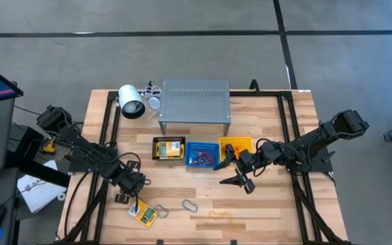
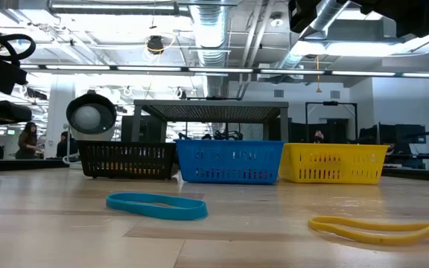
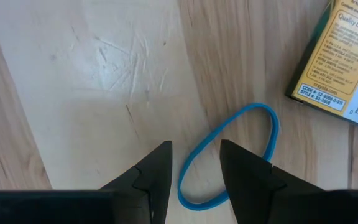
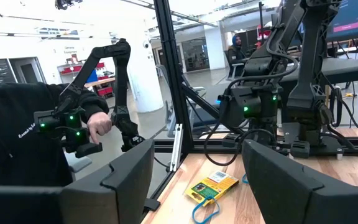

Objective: Pick & Place Office Desk Supplies
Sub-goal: Put the blue rubber band into the blue bin

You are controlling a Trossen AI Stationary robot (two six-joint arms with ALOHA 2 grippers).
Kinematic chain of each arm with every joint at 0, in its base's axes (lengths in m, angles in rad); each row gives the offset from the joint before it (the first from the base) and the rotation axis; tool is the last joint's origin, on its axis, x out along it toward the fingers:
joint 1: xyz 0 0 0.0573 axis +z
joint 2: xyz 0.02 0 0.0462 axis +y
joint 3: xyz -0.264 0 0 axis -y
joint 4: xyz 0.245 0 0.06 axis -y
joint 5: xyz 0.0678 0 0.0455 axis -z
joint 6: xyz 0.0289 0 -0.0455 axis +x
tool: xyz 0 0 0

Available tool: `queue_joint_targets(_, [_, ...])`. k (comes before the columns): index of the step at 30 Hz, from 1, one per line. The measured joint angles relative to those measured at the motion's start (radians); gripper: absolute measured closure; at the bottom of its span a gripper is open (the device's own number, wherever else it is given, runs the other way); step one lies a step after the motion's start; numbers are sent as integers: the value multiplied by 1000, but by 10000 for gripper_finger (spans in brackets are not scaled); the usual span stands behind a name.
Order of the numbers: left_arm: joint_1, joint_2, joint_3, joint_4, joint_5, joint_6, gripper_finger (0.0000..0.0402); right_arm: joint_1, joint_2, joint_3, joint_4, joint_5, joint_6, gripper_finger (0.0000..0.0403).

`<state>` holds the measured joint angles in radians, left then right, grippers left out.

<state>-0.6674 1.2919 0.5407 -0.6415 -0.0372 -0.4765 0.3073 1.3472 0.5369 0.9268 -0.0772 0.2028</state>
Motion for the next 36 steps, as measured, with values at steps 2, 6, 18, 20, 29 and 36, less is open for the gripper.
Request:
queue_joint_targets(2, [0,0,0,0,0,-1,271,0,0,0,0,0,0,163])
queue_joint_targets(6, [0,0,0,0,0,-1,271,0,0,0,0,0,0,163])
queue_joint_targets(18, [0,0,0,15,0,-3,271,0,0,0,-6,0,0,163])
queue_joint_targets(20, [0,0,0,15,0,-3,271,0,0,0,-6,0,0,163])
queue_joint_targets(29, [-4,27,0,28,0,-3,271,1,0,0,-6,0,0,163])
queue_joint_targets(36, [-19,82,5,29,-1,-11,271,14,0,0,-6,0,0,163])
